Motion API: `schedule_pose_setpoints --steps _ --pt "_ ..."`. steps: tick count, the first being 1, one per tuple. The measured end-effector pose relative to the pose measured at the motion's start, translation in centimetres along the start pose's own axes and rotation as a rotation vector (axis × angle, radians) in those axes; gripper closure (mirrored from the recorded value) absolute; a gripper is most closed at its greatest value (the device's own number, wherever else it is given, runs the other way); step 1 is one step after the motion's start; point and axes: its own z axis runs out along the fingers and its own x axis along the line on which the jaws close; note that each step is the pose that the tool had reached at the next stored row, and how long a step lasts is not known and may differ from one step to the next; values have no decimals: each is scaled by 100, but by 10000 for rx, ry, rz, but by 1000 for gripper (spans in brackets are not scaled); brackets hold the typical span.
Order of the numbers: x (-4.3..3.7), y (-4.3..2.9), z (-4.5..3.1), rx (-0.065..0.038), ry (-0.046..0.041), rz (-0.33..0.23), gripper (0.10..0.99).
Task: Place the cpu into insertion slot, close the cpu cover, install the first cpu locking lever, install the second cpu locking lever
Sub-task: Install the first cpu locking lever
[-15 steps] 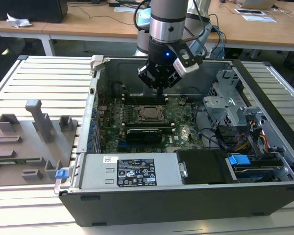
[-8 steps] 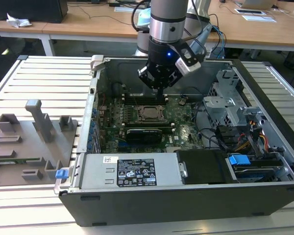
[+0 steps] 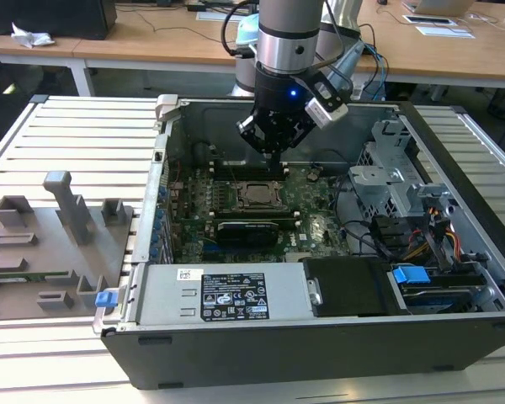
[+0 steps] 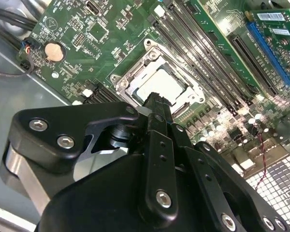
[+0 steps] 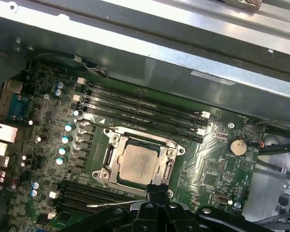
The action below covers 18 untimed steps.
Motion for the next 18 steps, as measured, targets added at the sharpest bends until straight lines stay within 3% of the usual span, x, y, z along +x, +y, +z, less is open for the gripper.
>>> schedule_pose_setpoints --steps 4,10,12,13,14,15,18 --pt "0 0 5 6 2 227 980" --pt "0 0 15 69 24 2653 980" --pt "1 0 15 78 28 2959 980" --pt "0 1 18 63 134 2960 980" --pt "-2 0 21 43 336 2958 980" --pt "-4 -1 22 29 475 2957 980" --pt "0 0 21 27 509 2956 980"
